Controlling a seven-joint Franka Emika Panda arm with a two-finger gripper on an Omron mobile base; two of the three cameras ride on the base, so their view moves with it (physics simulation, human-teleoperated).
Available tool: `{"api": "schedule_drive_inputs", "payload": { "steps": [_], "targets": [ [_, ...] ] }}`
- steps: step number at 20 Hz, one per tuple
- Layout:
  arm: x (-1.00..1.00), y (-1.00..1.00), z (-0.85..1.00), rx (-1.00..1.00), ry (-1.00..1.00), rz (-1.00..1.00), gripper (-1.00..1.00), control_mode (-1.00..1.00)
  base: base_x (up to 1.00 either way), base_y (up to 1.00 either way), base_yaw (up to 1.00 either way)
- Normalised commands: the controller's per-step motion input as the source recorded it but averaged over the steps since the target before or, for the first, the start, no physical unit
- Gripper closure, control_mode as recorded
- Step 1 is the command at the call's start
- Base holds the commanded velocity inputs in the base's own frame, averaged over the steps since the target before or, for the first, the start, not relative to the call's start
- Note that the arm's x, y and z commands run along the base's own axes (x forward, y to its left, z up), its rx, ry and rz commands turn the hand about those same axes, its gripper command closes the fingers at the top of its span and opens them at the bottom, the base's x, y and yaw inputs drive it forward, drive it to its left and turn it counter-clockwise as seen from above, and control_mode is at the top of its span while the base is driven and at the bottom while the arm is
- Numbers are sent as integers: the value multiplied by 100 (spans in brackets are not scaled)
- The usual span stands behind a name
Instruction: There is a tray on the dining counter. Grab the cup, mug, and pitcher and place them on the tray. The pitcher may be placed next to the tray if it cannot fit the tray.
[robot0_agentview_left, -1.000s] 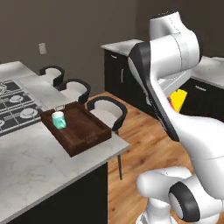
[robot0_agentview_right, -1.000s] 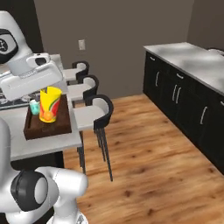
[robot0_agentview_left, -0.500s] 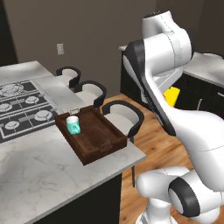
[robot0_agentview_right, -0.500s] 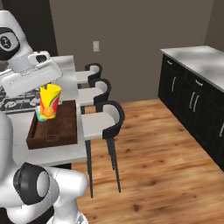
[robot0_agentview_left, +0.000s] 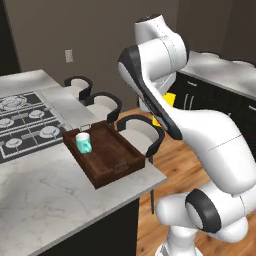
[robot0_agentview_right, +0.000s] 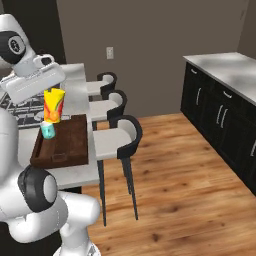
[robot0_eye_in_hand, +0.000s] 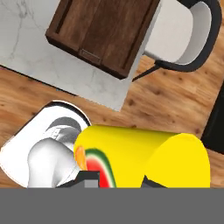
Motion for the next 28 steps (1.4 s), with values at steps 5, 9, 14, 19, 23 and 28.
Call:
{"api": "schedule_drive_inputs", "payload": {
  "steps": [5, 9, 14, 19, 23, 28],
  "targets": [
    [66, 54, -46, 0, 0, 20, 100, -100, 0, 0, 0],
    [78, 44, -46, 0, 0, 16, 100, -100, 0, 0, 0],
    [74, 36, -49, 0, 0, 16, 100, -100, 0, 0, 0],
    [80, 26, -43, 0, 0, 14, 100, -100, 0, 0, 0],
    [64, 11, -49, 0, 0, 12, 100, -100, 0, 0, 0],
    [39, 4, -55, 0, -3, 10, 100, -100, 0, 0, 0]
  ]
}}
